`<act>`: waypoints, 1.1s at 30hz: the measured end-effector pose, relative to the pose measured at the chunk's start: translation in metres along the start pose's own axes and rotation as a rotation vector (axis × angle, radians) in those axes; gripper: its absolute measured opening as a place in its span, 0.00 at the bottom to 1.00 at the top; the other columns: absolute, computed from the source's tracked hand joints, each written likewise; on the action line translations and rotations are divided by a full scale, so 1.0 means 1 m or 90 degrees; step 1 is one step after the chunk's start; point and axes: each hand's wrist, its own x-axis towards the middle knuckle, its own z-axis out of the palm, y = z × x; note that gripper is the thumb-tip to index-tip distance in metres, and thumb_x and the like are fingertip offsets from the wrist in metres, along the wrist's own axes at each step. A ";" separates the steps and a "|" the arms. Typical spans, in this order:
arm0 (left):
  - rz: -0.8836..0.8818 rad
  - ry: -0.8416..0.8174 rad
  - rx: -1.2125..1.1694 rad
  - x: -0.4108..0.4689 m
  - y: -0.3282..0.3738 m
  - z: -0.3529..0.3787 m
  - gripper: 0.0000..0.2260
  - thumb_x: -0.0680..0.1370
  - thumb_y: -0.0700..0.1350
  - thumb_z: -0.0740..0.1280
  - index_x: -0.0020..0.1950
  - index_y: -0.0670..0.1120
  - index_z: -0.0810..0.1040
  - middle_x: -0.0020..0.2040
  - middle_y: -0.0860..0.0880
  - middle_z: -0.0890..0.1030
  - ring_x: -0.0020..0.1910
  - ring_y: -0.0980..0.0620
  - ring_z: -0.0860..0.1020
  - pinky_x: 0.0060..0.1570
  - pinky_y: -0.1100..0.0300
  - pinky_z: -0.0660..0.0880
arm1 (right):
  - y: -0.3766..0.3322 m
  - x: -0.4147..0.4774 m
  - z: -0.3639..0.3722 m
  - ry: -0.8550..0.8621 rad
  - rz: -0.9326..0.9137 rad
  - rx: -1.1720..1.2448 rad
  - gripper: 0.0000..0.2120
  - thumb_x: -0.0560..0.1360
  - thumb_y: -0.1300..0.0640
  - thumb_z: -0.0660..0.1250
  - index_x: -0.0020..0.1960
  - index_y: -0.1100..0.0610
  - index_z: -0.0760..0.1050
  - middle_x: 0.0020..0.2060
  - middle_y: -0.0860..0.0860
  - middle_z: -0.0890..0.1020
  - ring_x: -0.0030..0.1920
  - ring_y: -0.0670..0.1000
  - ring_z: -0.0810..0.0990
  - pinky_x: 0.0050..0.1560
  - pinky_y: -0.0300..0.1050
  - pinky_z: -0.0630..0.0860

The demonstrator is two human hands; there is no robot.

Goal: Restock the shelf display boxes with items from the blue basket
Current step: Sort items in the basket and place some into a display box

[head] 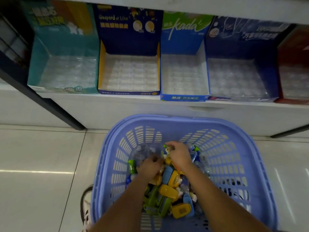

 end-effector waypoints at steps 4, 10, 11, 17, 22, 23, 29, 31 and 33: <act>0.039 -0.058 0.100 -0.005 0.007 0.007 0.30 0.75 0.69 0.55 0.69 0.52 0.69 0.66 0.43 0.74 0.65 0.42 0.72 0.64 0.48 0.68 | 0.056 -0.009 -0.045 0.003 0.139 -0.302 0.21 0.76 0.63 0.64 0.67 0.62 0.65 0.64 0.60 0.71 0.64 0.60 0.72 0.61 0.50 0.71; 0.091 -0.118 0.180 -0.013 0.012 0.000 0.32 0.76 0.69 0.55 0.74 0.52 0.63 0.72 0.44 0.69 0.69 0.42 0.69 0.64 0.50 0.67 | 0.072 0.001 -0.061 -0.243 0.148 -0.531 0.28 0.77 0.55 0.64 0.72 0.62 0.58 0.63 0.59 0.73 0.62 0.58 0.74 0.59 0.49 0.73; 0.085 -0.143 0.155 -0.014 0.013 -0.004 0.32 0.76 0.68 0.55 0.73 0.50 0.66 0.70 0.45 0.71 0.67 0.43 0.71 0.61 0.53 0.68 | 0.073 -0.001 -0.061 -0.290 0.137 -0.533 0.26 0.76 0.55 0.65 0.71 0.61 0.62 0.59 0.58 0.75 0.60 0.58 0.76 0.55 0.48 0.74; 0.048 -0.076 0.100 -0.025 0.013 -0.007 0.27 0.75 0.68 0.57 0.44 0.44 0.75 0.35 0.44 0.76 0.40 0.44 0.77 0.39 0.56 0.69 | 0.089 -0.018 -0.076 -0.435 0.103 -0.302 0.41 0.70 0.45 0.73 0.73 0.56 0.56 0.69 0.56 0.66 0.64 0.57 0.70 0.56 0.50 0.73; 0.018 -0.017 0.262 -0.036 0.009 0.008 0.29 0.79 0.65 0.52 0.71 0.47 0.64 0.66 0.39 0.72 0.65 0.37 0.69 0.64 0.42 0.66 | 0.094 -0.042 -0.068 -0.449 0.062 -0.348 0.44 0.68 0.46 0.75 0.74 0.55 0.53 0.69 0.60 0.62 0.63 0.62 0.70 0.58 0.54 0.73; 0.013 -0.005 0.284 -0.039 0.006 0.008 0.28 0.80 0.62 0.51 0.74 0.47 0.61 0.69 0.38 0.68 0.68 0.36 0.66 0.66 0.40 0.64 | 0.094 -0.044 -0.068 -0.433 0.050 -0.345 0.41 0.69 0.47 0.74 0.73 0.55 0.55 0.67 0.61 0.65 0.60 0.62 0.72 0.55 0.53 0.73; -0.005 -0.058 0.206 -0.051 -0.015 -0.003 0.23 0.83 0.52 0.52 0.78 0.52 0.53 0.76 0.39 0.56 0.69 0.33 0.65 0.65 0.43 0.66 | 0.068 -0.039 -0.085 -0.257 0.030 -0.299 0.22 0.76 0.56 0.64 0.67 0.53 0.60 0.46 0.57 0.76 0.42 0.57 0.77 0.33 0.45 0.69; 0.019 -0.115 0.277 -0.057 -0.015 0.001 0.24 0.82 0.58 0.53 0.77 0.52 0.56 0.76 0.41 0.58 0.71 0.35 0.62 0.70 0.44 0.62 | 0.038 -0.034 -0.079 -0.230 0.131 -0.021 0.17 0.75 0.58 0.64 0.59 0.50 0.62 0.39 0.55 0.75 0.33 0.53 0.74 0.29 0.42 0.69; 0.012 -0.121 0.231 -0.064 -0.010 0.003 0.28 0.80 0.61 0.56 0.77 0.50 0.58 0.75 0.42 0.62 0.72 0.38 0.63 0.71 0.47 0.61 | 0.000 -0.029 -0.059 -0.298 0.234 0.278 0.09 0.74 0.63 0.62 0.51 0.53 0.67 0.31 0.53 0.74 0.32 0.52 0.73 0.30 0.45 0.75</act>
